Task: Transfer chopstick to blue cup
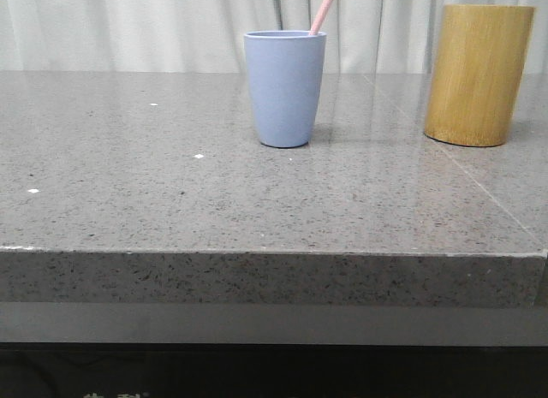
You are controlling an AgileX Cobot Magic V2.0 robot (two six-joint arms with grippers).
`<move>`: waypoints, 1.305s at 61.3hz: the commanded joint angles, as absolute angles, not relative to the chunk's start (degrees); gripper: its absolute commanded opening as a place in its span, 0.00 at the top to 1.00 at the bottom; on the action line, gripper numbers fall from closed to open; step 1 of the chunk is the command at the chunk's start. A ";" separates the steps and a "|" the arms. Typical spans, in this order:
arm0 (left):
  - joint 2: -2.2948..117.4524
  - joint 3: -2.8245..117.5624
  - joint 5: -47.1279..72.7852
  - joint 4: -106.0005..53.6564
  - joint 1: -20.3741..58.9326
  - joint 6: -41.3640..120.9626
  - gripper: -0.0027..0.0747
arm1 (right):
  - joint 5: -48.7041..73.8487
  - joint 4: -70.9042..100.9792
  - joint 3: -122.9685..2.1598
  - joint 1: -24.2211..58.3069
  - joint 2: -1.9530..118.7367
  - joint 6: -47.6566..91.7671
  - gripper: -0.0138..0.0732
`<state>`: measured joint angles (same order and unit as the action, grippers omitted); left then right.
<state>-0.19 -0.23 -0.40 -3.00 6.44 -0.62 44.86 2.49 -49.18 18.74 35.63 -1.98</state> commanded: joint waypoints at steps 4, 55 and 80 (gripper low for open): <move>-1.52 -0.95 -5.08 -3.58 6.35 -0.44 0.99 | 28.86 1.14 -40.33 11.89 27.08 -1.59 0.92; -1.52 -0.95 -5.08 -3.58 6.35 -0.44 0.99 | -0.68 2.68 1.31 -0.39 -1.81 -1.71 0.92; -1.52 -0.95 -5.08 -3.58 6.35 -0.44 0.99 | -0.66 2.68 1.31 -1.69 -1.81 -1.71 0.92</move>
<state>-0.19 -0.23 -0.40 -3.00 6.44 -0.49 4.23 2.53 1.57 -0.66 -0.59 -1.98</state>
